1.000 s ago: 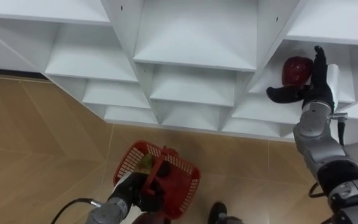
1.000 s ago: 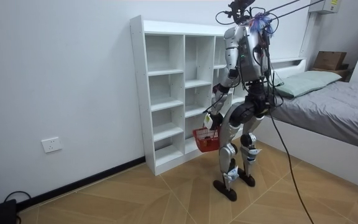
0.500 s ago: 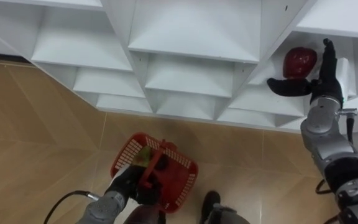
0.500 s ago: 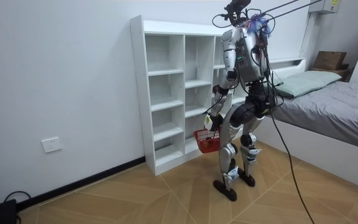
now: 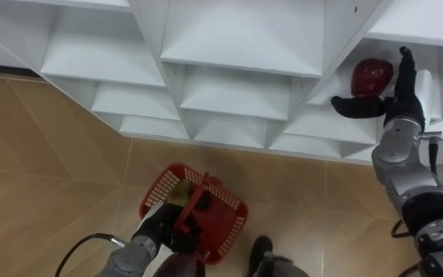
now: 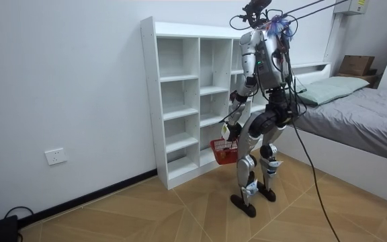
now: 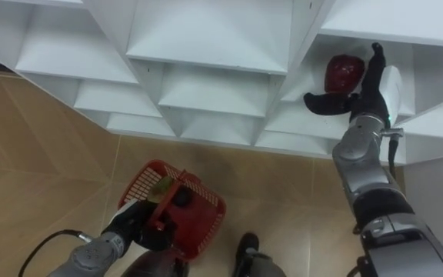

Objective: Collect fruits from the closet

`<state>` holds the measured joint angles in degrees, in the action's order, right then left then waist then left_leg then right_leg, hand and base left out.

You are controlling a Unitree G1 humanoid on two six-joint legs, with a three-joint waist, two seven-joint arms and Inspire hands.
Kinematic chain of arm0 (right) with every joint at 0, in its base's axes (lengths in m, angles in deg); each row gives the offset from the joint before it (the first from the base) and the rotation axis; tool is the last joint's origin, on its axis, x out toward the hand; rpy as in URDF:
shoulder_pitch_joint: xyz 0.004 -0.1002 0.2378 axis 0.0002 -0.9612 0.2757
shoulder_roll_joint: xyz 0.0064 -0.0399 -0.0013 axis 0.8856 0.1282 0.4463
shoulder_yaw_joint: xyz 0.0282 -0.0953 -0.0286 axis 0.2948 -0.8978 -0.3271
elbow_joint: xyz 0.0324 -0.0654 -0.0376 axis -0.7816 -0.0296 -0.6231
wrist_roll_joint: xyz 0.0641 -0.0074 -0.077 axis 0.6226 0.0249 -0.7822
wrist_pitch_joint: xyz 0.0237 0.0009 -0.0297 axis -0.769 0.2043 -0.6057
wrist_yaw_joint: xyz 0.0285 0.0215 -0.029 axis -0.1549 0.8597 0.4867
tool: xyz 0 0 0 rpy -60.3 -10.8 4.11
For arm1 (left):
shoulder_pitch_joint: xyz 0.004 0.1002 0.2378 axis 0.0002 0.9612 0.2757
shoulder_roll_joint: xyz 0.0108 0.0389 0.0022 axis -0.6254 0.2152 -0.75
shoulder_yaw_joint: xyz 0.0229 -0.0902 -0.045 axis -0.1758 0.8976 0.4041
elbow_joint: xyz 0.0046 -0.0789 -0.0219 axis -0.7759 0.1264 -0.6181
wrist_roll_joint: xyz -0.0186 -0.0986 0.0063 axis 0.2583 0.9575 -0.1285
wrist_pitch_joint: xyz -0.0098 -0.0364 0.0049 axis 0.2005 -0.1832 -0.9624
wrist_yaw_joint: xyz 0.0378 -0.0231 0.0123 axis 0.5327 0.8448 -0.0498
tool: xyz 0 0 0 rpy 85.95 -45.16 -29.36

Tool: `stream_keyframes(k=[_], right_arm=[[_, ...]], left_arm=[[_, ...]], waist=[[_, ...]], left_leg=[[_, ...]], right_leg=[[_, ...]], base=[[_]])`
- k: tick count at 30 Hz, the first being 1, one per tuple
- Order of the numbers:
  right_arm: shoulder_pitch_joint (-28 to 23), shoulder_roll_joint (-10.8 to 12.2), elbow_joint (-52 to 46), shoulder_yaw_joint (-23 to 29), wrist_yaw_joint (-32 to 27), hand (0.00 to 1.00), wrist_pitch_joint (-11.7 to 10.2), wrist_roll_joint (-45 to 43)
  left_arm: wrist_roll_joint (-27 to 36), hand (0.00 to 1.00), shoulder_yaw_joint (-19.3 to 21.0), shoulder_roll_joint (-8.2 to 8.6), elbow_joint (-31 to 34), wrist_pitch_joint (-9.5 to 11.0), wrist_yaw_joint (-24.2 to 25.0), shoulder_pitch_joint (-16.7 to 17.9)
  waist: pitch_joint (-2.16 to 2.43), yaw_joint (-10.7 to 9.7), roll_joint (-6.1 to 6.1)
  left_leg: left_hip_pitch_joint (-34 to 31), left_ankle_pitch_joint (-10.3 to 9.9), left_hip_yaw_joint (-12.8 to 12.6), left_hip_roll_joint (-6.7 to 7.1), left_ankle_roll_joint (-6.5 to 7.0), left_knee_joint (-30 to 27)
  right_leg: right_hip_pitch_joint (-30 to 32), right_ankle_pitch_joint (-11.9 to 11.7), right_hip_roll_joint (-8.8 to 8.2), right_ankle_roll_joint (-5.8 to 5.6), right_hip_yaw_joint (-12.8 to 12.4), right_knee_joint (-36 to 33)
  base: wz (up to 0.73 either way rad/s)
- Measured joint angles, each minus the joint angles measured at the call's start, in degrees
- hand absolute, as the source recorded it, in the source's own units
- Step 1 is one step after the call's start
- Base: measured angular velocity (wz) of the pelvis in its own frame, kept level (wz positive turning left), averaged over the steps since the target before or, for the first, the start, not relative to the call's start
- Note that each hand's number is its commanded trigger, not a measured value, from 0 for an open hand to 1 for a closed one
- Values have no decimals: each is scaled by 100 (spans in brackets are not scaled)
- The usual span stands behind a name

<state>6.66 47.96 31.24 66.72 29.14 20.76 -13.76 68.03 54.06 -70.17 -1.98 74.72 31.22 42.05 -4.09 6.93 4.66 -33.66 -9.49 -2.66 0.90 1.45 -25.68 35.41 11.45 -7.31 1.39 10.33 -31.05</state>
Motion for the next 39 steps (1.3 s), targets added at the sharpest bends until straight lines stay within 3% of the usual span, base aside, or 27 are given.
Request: stream_keyframes(k=[10,32,34,36,37,39], right_arm=[[59,-12,-43,-11,-6,0,6,-733],[76,-121,-30,-128,508,0,124,-619],[76,-126,-22,-205,511,36,138,-576],[75,-126,-19,-217,533,81,141,-548],[75,-126,-9,-218,560,89,144,-489],[74,-126,17,-218,632,93,146,-424]], left_arm=[[-106,100,1,24,0,-1,40,4],[-76,100,6,59,-123,-61,46,-94],[-43,100,3,59,-126,-74,46,-92],[-28,100,1,60,-126,-79,46,-95],[13,100,0,60,-129,-80,47,-93],[16,100,1,59,-130,-81,48,-91]], waist=[[0,36,0],[-23,70,57],[-23,70,56],[-22,71,55],[-22,72,54],[-22,77,54]], left_leg=[[-6,1,-19,-8,-1,4],[-12,33,-35,-10,-14,34],[-3,33,-36,-11,-14,33],[-1,35,-35,-11,-17,33],[5,36,-35,-11,-18,33],[11,37,-34,-11,-20,34]], right_leg=[[16,-1,8,2,-25,-5],[79,-6,8,24,-72,-53],[73,-7,10,26,-68,-53],[72,-8,11,27,-67,-52],[68,-8,12,28,-69,-52],[63,-8,13,28,-69,-54]], base=[[0],[-1],[0],[0],[0],[0]])
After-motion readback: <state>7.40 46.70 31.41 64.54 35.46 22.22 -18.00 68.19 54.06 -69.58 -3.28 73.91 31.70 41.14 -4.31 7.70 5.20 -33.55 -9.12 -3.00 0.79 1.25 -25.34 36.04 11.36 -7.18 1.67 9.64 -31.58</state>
